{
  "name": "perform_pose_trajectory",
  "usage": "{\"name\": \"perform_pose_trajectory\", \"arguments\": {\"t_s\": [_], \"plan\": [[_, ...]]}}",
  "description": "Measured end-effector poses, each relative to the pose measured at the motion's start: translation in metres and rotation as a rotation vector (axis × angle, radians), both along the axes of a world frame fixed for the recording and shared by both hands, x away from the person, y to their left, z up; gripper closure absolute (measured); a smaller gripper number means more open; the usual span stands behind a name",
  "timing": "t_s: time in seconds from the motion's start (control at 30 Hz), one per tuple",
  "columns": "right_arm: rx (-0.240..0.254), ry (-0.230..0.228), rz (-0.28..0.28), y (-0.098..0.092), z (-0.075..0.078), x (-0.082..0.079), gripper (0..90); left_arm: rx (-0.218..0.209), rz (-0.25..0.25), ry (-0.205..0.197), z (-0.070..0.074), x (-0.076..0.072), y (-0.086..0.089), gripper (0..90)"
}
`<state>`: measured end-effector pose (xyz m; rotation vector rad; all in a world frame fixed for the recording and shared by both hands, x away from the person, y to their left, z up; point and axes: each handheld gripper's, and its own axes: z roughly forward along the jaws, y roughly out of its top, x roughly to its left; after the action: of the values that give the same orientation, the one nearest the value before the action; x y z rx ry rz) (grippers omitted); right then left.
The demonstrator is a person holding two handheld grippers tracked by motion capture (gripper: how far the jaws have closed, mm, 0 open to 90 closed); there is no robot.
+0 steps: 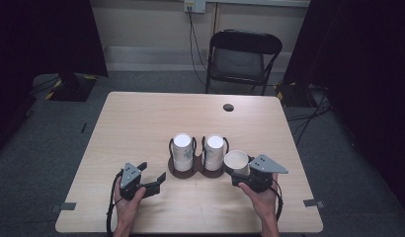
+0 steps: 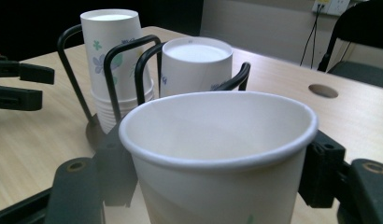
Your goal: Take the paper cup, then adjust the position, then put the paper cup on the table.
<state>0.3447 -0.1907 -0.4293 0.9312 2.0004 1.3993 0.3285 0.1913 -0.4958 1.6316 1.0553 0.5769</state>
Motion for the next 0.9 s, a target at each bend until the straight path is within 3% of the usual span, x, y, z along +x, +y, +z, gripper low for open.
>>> {"name": "perform_pose_trajectory", "arguments": {"t_s": [0.2,0.37,0.53,0.73,0.9], "plan": [[0.013,-0.003,-0.021,-0.002,0.005,0.014,28.3,0.005,0.015,-0.005,0.0,-0.001,-0.001,15.7],[0.04,0.002,-0.066,-0.009,0.008,0.03,28.5,0.048,0.018,-0.006,0.0,-0.001,-0.006,15.8],[0.043,0.006,-0.108,-0.017,0.005,0.043,28.3,0.028,-0.011,-0.008,0.0,-0.001,-0.003,15.8],[0.041,0.009,-0.138,-0.023,0.003,0.057,28.3,0.002,-0.005,-0.006,0.0,-0.001,0.0,15.9],[0.037,0.018,-0.154,-0.024,0.003,0.07,28.3,0.011,-0.006,-0.012,0.0,-0.002,-0.001,15.9]]}}
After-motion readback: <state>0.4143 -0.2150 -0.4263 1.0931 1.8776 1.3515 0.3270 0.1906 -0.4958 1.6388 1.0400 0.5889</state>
